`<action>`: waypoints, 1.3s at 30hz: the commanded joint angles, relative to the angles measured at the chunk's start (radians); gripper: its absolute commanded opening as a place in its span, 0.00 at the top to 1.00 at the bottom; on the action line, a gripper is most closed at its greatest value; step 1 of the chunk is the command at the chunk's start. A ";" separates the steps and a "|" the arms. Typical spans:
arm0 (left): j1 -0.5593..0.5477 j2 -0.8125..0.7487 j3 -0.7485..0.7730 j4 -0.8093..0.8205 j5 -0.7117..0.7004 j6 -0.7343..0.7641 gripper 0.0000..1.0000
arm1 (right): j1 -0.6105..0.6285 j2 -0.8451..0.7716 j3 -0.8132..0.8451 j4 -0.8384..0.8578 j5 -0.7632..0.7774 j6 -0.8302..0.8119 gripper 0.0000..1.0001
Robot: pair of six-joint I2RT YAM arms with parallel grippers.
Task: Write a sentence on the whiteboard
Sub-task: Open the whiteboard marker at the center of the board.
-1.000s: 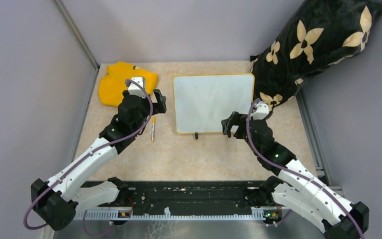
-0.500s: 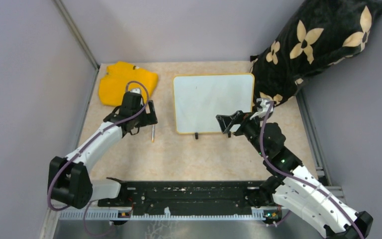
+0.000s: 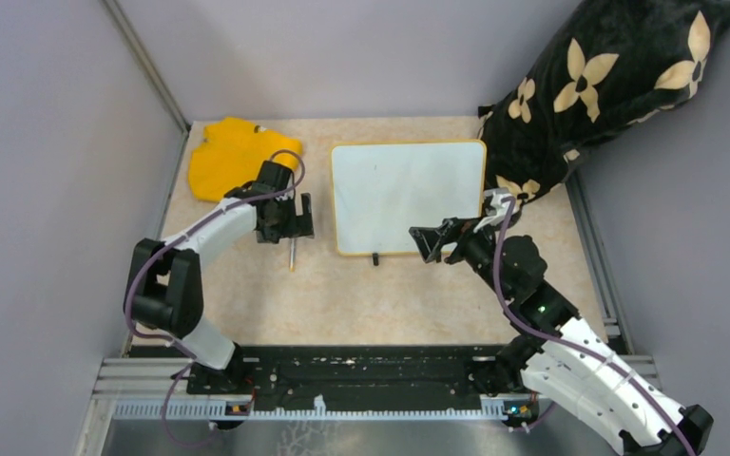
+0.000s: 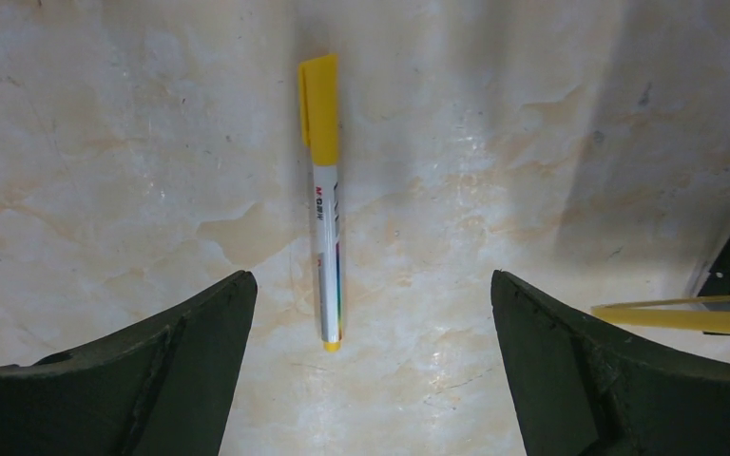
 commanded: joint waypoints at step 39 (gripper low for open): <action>0.006 0.261 0.055 -0.001 -0.156 0.084 0.33 | 0.007 -0.036 -0.015 -0.076 0.021 -0.029 0.06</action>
